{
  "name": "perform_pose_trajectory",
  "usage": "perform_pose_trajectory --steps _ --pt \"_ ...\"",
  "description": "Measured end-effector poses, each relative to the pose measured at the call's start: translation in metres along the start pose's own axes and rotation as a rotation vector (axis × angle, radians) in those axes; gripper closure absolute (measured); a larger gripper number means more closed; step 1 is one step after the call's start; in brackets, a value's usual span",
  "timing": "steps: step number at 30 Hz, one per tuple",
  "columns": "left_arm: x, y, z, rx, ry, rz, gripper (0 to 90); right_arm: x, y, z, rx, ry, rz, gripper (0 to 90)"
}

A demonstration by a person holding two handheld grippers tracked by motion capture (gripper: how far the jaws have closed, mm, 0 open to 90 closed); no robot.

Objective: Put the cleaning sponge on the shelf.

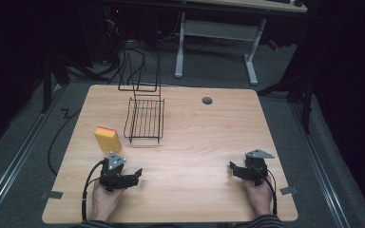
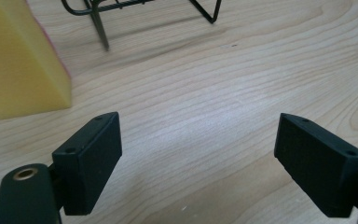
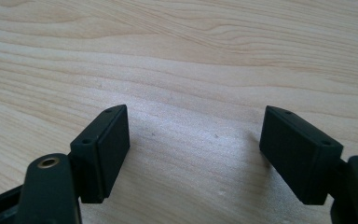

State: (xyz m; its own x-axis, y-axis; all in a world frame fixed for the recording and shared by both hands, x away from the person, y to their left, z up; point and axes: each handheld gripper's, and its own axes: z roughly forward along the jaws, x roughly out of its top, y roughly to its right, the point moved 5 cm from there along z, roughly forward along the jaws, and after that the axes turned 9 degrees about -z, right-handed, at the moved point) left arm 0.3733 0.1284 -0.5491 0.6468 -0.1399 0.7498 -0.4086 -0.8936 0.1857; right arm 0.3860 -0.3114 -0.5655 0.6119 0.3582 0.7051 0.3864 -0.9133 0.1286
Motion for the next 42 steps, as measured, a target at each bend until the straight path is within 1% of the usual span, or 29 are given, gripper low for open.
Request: perform_pose_trajectory --steps 5,8,11,14,15,16,17,18,19,24,25,28,30,33,37,42 --pt "0.0 -0.001 -0.006 0.003 0.001 -0.001 15.9 0.0 0.0 0.0 0.0 0.0 0.0 24.5" --pt "0.0 -0.004 -0.012 0.008 0.01 0.0 15.6 0.0 0.0 0.0 0.001 -0.001 0.002 24.5" --pt "0.001 -0.008 -0.019 0.015 0.031 -0.008 15.3 0.0 0.0 0.0 0.001 -0.001 0.001 24.5" --pt "0.001 -0.01 -0.026 0.008 0.041 -0.011 14.2 0.0 0.0 0.0 0.001 -0.001 0.002 24.5" --pt "0.001 -0.011 -0.027 0.011 0.044 -0.015 11.4 0.0 0.0 0.0 0.0 0.0 0.0 24.5" --pt "0.001 -0.012 -0.029 0.013 0.045 -0.021 11.4 0.0 0.0 0.0 0.0 0.0 0.0 24.5" --pt "0.001 -0.014 -0.032 0.012 0.052 -0.033 9.3 0.0 0.0 0.0 0.001 -0.001 0.001 24.5" --pt "0.001 -0.014 -0.032 0.012 0.052 -0.033 8.7 0.0 0.0 0.0 0.001 -0.001 0.002 24.5" --pt "0.001 -0.017 -0.034 0.015 0.057 -0.043 8.7 0.0 0.0 0.0 0.001 -0.001 0.002 24.5" --pt "0.0 -0.029 -0.043 0.048 0.083 -0.089 7.1 0.0 0.0 0.0 0.001 -0.001 0.002 24.5" --pt "0.0 -0.03 -0.044 0.054 0.085 -0.09 6.6 0.0 0.0 0.0 0.0 0.0 0.0 24.5" --pt "-0.001 -0.036 -0.049 0.065 0.093 -0.111 5.6 0.0 0.0 0.0 0.0 0.0 0.0 24.5" --pt "-0.001 -0.04 -0.052 0.066 0.096 -0.124 4.0 0.0 0.0 0.0 0.001 -0.001 0.001 24.5" --pt "-0.001 -0.045 -0.056 0.081 0.101 -0.134 0.5 0.0 0.0 0.0 0.0 0.0 0.0 24.5" --pt "0.002 -0.056 -0.058 0.104 0.117 -0.168 0.2 0.0 0.0 0.0 0.001 -0.001 0.002 24.5" --pt "0.008 -0.065 -0.056 0.125 0.117 -0.177 0.2 0.0 0.0 0.0 0.001 -0.001 0.002 24.5"
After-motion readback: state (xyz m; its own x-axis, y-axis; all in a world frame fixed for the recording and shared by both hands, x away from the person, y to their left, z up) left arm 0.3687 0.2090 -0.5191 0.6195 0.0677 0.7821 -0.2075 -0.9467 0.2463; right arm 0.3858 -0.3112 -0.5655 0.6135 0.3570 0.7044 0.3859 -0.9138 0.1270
